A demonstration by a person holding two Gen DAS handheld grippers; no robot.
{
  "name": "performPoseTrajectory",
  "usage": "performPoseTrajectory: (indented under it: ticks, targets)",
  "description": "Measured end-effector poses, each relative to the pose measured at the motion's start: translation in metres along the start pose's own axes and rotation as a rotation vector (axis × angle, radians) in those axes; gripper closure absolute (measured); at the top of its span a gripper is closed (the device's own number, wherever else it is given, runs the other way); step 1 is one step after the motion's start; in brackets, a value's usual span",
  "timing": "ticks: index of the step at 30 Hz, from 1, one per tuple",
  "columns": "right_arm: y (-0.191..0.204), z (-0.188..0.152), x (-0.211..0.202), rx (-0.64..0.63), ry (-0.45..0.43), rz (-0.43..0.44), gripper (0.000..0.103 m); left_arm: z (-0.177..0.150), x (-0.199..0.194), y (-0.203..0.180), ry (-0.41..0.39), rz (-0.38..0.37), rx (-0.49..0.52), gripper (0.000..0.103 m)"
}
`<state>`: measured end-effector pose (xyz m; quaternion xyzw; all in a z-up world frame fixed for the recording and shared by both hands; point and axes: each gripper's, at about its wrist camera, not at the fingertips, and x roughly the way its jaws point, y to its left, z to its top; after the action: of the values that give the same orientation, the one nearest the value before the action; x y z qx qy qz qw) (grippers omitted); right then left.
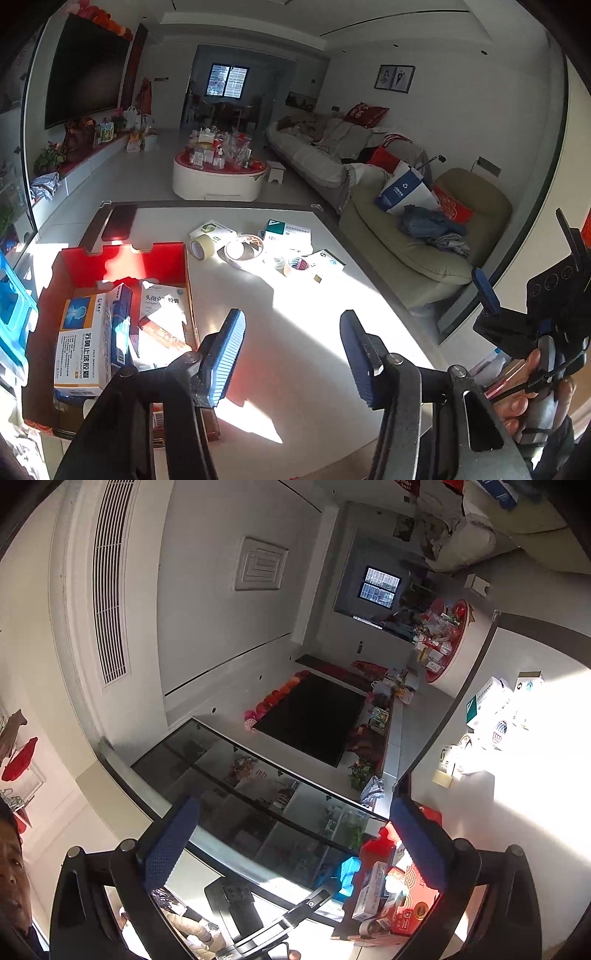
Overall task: Organize objects
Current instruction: 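Withdraw both tools from the tray back over the table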
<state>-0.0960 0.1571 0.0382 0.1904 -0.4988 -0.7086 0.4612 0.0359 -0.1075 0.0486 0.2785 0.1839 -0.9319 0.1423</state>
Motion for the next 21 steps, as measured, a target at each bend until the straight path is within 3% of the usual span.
performPoseTrajectory:
  ticks: [5,7,14,18,21]
  targets:
    - [0.000,-0.001,0.003,-0.009,0.016,-0.011,0.000,0.001,0.002,-0.002,0.013,-0.005,0.023,0.047]
    - [-0.001,0.000,0.004,-0.031,0.026,-0.049,0.000,0.002,0.008,-0.005,0.046,-0.024,0.018,0.000]
    - [-0.018,0.027,0.025,-0.143,0.135,-0.342,0.000,0.033,0.033,-0.012,0.074,-0.045,0.009,0.000]
    - [-0.045,0.051,0.040,-0.161,0.173,-0.521,0.000,0.061,0.070,-0.007,0.120,0.039,-0.009,0.000]
    - [-0.071,0.067,0.054,-0.178,0.210,-0.634,0.000,0.078,0.115,0.004,0.193,0.096,-0.090,0.000]
